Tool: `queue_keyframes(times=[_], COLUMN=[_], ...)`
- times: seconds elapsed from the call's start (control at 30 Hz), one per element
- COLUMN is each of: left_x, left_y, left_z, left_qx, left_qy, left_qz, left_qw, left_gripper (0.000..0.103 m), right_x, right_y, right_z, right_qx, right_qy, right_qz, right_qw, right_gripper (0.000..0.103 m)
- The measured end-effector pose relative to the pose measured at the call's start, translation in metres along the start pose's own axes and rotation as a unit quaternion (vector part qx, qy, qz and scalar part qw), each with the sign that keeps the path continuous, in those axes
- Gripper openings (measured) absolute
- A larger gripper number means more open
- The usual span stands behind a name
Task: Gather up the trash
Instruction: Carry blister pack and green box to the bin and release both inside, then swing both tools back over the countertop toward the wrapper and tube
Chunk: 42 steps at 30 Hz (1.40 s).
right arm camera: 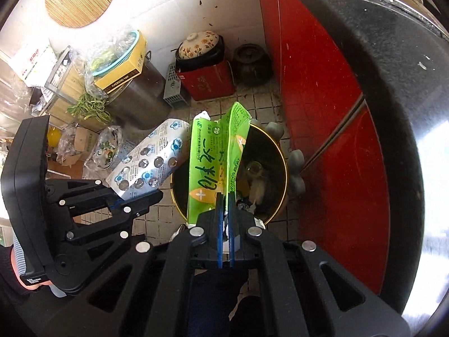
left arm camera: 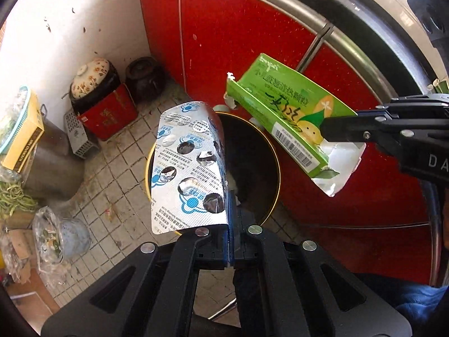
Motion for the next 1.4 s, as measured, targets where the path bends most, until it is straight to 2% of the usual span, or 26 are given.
queue_keyframes(times=[0.13,0.17,0.2,0.23,0.27,0.3,0.37,0.4,0.63,0.7,0.73,0.83,0.93,1.0,1.1,1.17,1.27,1.37,1.4], left_x=[-0.001,-0.001,0.001,0.001,0.003,0.004,0.006,0.008,0.012,0.01,0.006,-0.006,-0.022,-0.032,-0.047,-0.056,-0.065,-0.064,-0.062], left_y=[-0.001,0.0,0.001,0.002,0.004,0.005,0.006,0.006,0.013,0.015,0.015,0.007,-0.017,-0.043,-0.103,-0.145,-0.222,-0.28,-0.304], left_z=[0.013,0.018,0.025,0.029,0.032,0.031,0.035,0.036,0.019,0.002,-0.013,-0.054,-0.094,-0.116,-0.149,-0.168,-0.195,-0.217,-0.229], left_qx=[0.013,0.014,0.016,0.016,0.012,0.011,0.006,0.005,0.0,-0.006,-0.013,-0.028,-0.013,0.002,0.049,0.087,0.141,0.172,0.183], left_qy=[0.005,0.011,0.024,0.032,0.032,0.019,0.021,0.025,0.018,0.004,-0.009,-0.044,-0.078,-0.101,-0.141,-0.161,-0.184,-0.203,-0.212], left_qz=[0.004,0.003,0.001,-0.001,-0.007,-0.013,-0.011,-0.011,-0.014,-0.01,-0.007,0.003,0.025,0.052,0.115,0.159,0.24,0.298,0.326], left_qw=[0.9999,0.9998,0.9996,0.9994,0.9994,0.9997,0.9997,0.9996,0.9997,0.9999,0.9998,0.9986,0.9966,0.9936,0.9821,0.9703,0.9427,0.9166,0.9029], left_gripper=[0.001,0.009,0.022,0.055,0.077,0.078,0.078,0.078,0.078,0.082,0.087,0.095,0.096,0.096,0.096,0.096,0.096,0.096,0.096], right_x=[-0.005,-0.008,-0.01,-0.01,-0.01,-0.009,-0.008,-0.008,-0.003,-0.001,0.001,0.01,0.026,0.047,0.091,0.127,0.187,0.248,0.267], right_y=[-0.006,-0.007,-0.008,-0.009,-0.011,-0.012,-0.013,-0.012,-0.001,0.008,0.011,0.025,0.023,0.011,-0.016,-0.037,-0.067,-0.086,-0.09], right_z=[0.012,0.019,0.024,0.027,0.03,0.03,0.027,0.023,-0.001,-0.025,-0.036,-0.099,-0.157,-0.203,-0.264,-0.303,-0.352,-0.389,-0.4], right_qx=[0.004,0.007,0.009,0.012,0.015,0.014,0.011,0.012,0.003,-0.002,-0.005,-0.009,0.004,0.029,0.075,0.108,0.148,0.184,0.195], right_qy=[0.007,0.014,0.021,0.026,0.03,0.032,0.024,0.01,-0.001,-0.017,-0.025,-0.077,-0.126,-0.165,-0.216,-0.25,-0.294,-0.324,-0.332], right_qz=[0.003,0.004,0.004,0.004,0.004,0.006,0.005,-0.001,0.007,0.006,0.006,0.003,0.013,0.032,0.079,0.116,0.177,0.228,0.237], right_qw=[1.0,1.0,1.0,1.0,0.999,0.999,1.0,1.0,1.0,1.0,1.0,0.997,0.992,0.985,0.97,0.955,0.928,0.9,0.892], right_gripper=[0.004,0.004,0.004,0.004,0.01,0.016,0.067,0.069,0.069,0.072,0.075,0.081,0.086,0.088,0.088,0.088,0.088,0.088,0.088])
Point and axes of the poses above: each gripper's, at about its wrist camera, not at the fingertips, and z roughly the way its jaws point, y to its left, x to its underside, the point moved 4 cm from there along z, roughly the way its jaws point, and after that the axes turned 15 degrees about -x, right-handed, at the moved point
